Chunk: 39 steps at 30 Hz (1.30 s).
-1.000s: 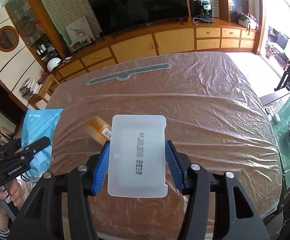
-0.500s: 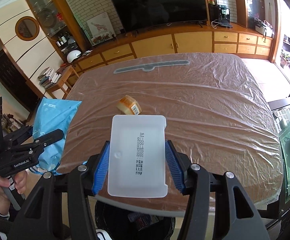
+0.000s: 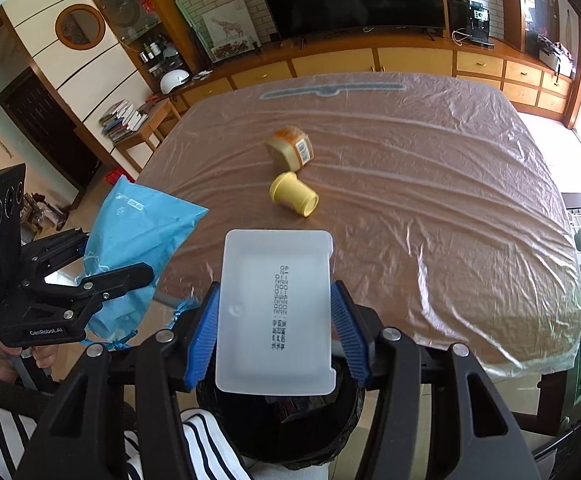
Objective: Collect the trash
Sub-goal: 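Carry the blue bag and white plastic case over the black trash bin with both tools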
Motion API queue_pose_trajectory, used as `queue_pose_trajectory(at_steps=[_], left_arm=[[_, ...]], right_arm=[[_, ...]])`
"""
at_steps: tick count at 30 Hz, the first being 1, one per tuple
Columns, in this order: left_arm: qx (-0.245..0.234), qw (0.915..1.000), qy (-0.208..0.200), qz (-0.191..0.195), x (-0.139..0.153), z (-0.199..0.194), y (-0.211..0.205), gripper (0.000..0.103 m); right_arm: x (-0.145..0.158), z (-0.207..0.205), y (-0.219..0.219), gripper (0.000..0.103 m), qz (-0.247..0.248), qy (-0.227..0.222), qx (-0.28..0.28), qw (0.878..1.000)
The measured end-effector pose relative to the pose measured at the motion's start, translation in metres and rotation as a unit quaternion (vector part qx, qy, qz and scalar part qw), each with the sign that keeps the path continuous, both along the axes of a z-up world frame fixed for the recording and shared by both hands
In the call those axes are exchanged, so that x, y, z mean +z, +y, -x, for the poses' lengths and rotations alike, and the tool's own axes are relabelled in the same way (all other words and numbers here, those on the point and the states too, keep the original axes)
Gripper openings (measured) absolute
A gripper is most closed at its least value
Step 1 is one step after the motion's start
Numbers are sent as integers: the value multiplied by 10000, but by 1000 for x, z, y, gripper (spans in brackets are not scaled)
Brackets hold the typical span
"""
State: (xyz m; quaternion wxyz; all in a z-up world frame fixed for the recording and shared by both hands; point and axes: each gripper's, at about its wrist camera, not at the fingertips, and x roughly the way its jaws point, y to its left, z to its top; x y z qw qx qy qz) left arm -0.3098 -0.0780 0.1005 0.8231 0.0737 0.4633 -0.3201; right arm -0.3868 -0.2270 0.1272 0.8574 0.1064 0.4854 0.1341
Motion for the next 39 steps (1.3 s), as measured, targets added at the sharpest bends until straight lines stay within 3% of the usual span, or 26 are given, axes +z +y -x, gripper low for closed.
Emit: queue_pose_trajectory(at_steps=[14, 29, 39], left_arm=[[-652, 9967, 450, -187, -32, 36, -13, 63], [-915, 9892, 981, -597, -89, 50, -22, 63], [-1110, 9849, 1097, -746, -106, 56, -36, 63]], right_arm=[[-28, 33, 12, 53, 167, 392, 315, 9986], [-70, 52, 16, 53, 409, 896, 415, 9943], [-93, 51, 18, 53, 429, 1134, 446, 9916]])
